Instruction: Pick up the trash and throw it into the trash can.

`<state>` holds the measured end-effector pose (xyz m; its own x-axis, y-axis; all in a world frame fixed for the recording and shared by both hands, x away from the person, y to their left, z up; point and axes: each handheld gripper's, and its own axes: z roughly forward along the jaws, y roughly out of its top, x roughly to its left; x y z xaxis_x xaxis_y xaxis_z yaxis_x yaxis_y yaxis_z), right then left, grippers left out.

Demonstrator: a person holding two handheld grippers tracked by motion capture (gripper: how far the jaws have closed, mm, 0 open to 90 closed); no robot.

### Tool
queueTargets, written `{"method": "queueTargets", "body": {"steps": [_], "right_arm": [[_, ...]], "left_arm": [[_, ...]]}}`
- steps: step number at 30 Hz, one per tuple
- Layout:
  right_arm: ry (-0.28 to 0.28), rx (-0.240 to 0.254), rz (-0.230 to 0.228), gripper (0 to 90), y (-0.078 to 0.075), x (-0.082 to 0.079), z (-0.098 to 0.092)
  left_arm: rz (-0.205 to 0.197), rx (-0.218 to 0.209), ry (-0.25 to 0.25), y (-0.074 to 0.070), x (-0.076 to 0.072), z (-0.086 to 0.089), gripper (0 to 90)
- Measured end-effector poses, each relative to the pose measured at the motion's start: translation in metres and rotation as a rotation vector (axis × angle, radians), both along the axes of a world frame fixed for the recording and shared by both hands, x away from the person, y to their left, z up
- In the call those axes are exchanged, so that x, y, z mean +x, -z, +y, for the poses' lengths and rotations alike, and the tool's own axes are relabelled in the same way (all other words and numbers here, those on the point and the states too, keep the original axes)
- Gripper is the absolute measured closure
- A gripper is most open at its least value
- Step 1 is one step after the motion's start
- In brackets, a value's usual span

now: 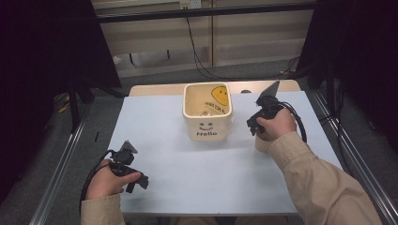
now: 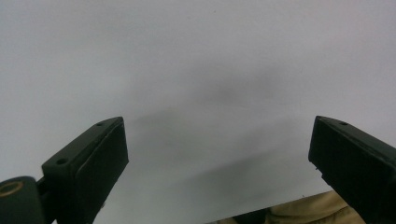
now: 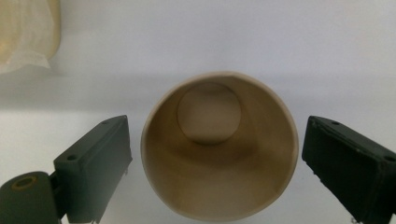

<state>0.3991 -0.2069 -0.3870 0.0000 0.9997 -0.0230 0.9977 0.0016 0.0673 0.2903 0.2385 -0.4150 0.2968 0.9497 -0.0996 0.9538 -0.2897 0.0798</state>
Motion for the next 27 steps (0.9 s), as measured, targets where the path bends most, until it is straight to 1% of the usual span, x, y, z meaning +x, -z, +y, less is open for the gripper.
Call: {"method": "queueTargets", "body": {"steps": [1,2,3,4,5,6,7,8,9,10,12,13,15,16,17,18,20,22,23,25,26,27], "right_arm": [[-0.009,-0.005,0.006,8.9,0.001,-0.001,0.0],[-0.001,-0.01,0.007,9.5,0.002,-0.001,0.001],[-0.01,-0.031,0.02,10.0,0.002,-0.001,0.002],[-0.021,-0.03,0.019,11.1,0.002,-0.002,0.002],[-0.013,-0.024,0.022,12.8,0.003,-0.002,0.002],[-0.016,-0.013,0.017,13.5,0.006,-0.003,0.002],[-0.006,-0.017,0.034,13.7,0.006,-0.003,0.002],[-0.006,-0.017,0.034,13.7,0.006,-0.003,0.002],[-0.004,-0.016,0.037,15.4,0.008,-0.004,0.001],[0.005,-0.029,0.058,18.6,0.008,-0.004,0.0],[0.012,-0.015,0.05,19.7,0.008,-0.005,-0.002],[0.023,-0.025,0.058,20.1,0.006,-0.005,-0.003],[0.035,-0.008,0.046,20.7,0.004,-0.005,-0.006],[0.044,0.009,0.038,21.0,0.001,-0.006,-0.008],[0.048,0.011,0.041,21.1,-0.001,-0.006,-0.009],[0.053,0.012,0.043,21.2,-0.003,-0.006,-0.009],[0.047,0.004,0.039,21.2,-0.011,-0.007,-0.01],[0.041,0.017,0.027,21.2,-0.019,-0.007,-0.01],[0.042,0.022,0.03,21.3,-0.023,-0.007,-0.01],[0.03,0.001,0.026,21.3,-0.031,-0.007,-0.009],[0.031,0.003,0.026,21.3,-0.036,-0.007,-0.008],[0.022,-0.003,0.035,21.3,-0.04,-0.006,-0.008]], "left_arm": [[-0.01,0.002,-0.003,0.0,-0.001,0.0,4.6],[-0.013,0.001,-0.004,0.0,-0.001,0.0,4.6],[-0.008,-0.008,-0.011,0.0,-0.001,0.0,4.6],[-0.014,-0.003,-0.011,0.0,-0.001,0.0,4.6],[0.002,-0.006,-0.001,-0.001,-0.001,0.001,4.6],[0.003,-0.007,0.0,-0.001,-0.001,0.001,4.6],[-0.002,-0.003,0.003,-0.001,-0.001,0.001,4.6],[-0.002,-0.003,0.003,-0.001,-0.001,0.001,4.6],[-0.005,-0.001,0.006,-0.001,-0.001,0.002,4.6],[-0.008,0.0,0.003,-0.001,-0.001,0.002,4.5],[-0.01,0.0,0.003,-0.001,-0.001,0.001,4.6],[-0.003,0.001,0.001,-0.001,-0.001,0.001,4.6],[-0.006,0.002,0.004,-0.001,-0.001,0.001,4.6],[-0.009,-0.005,-0.001,-0.001,-0.001,0.0,4.6],[-0.011,0.004,0.006,-0.001,-0.001,0.0,4.6],[-0.01,0.004,0.0,-0.001,-0.001,-0.001,4.6],[-0.012,0.009,0.008,-0.001,-0.001,-0.001,4.6],[-0.011,0.012,0.008,-0.001,-0.001,-0.001,4.6],[-0.007,0.006,0.004,-0.001,-0.001,-0.002,4.6],[0.001,0.001,0.009,-0.001,-0.001,-0.002,4.6],[0.001,0.004,0.01,-0.001,-0.001,-0.002,4.6],[-0.006,0.001,0.005,-0.001,-0.001,-0.003,4.6]]}}
